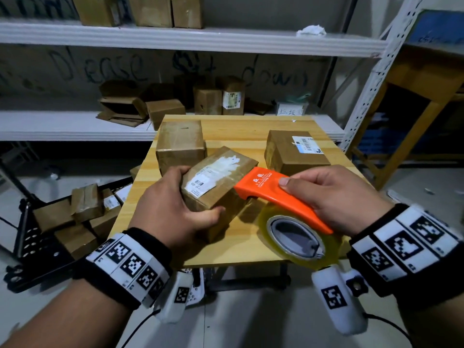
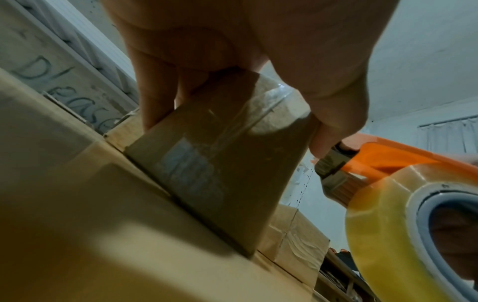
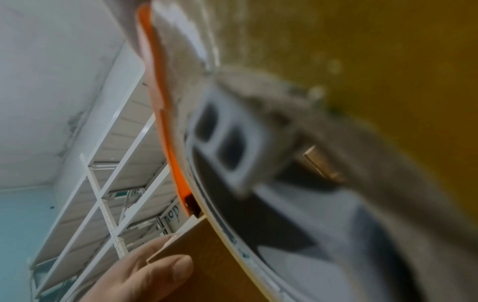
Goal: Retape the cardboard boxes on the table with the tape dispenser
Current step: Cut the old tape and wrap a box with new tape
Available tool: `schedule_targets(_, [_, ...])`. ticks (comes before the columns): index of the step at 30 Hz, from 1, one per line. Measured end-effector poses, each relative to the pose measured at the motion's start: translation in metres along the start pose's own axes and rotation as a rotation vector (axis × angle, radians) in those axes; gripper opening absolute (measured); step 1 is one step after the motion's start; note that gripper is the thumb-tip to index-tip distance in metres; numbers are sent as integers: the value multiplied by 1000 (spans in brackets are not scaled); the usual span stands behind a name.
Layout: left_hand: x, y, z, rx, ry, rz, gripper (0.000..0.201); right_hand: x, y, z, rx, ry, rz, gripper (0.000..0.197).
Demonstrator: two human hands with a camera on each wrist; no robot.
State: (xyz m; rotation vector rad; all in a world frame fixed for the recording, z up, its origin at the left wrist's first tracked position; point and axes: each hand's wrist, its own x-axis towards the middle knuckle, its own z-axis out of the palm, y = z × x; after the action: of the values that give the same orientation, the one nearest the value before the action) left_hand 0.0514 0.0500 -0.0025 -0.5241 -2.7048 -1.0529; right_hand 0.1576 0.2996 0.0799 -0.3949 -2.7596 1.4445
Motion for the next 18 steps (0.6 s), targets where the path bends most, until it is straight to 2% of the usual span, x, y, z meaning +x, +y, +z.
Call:
schedule_targets(4, [-3,5,-1,-26,-18,48,116,-2,2,-2,16,11,6,30])
schedule_targets(9, [-2,4,1,2,-35,62,103,-2,5,-3,9,-19,7,30])
schedule_targets(18, [-2,7,-1,-31,-48,39,105,-4,14,-6,13,-48,48,34])
